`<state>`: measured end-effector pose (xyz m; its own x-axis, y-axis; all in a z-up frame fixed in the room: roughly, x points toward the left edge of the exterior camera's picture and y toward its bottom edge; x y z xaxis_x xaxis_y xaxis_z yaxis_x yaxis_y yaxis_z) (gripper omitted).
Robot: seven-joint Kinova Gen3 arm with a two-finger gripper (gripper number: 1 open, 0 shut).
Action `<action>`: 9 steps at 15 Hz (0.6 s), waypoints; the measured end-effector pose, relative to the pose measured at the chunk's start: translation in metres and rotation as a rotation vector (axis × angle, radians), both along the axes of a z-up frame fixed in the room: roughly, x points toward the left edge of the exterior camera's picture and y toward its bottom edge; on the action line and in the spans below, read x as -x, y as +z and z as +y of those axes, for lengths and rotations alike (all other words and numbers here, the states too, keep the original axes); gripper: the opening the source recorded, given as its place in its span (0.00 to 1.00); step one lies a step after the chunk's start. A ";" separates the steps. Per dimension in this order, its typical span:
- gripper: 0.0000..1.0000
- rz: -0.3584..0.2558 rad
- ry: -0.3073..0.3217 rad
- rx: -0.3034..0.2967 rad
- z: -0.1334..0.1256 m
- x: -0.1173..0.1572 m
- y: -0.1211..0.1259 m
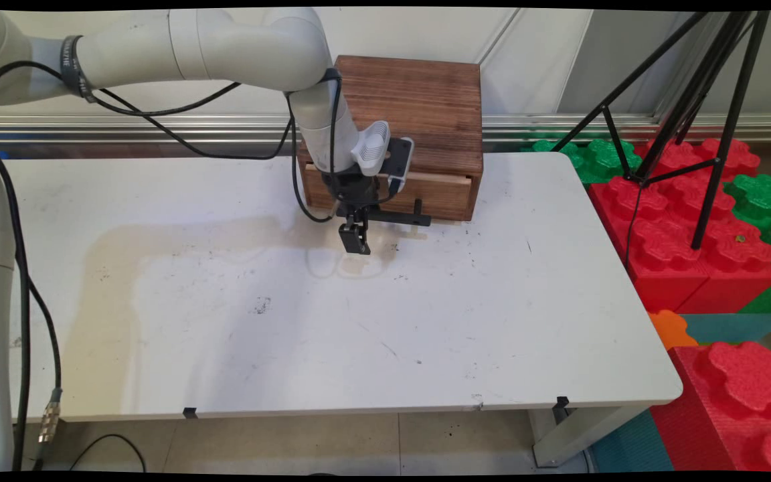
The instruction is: Open the drawer
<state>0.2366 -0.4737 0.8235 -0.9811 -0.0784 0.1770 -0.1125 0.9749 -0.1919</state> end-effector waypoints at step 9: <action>1.00 -0.002 -0.013 -0.009 0.008 0.005 -0.003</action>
<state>0.2311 -0.4661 0.8207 -0.9824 -0.0671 0.1745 -0.0993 0.9781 -0.1831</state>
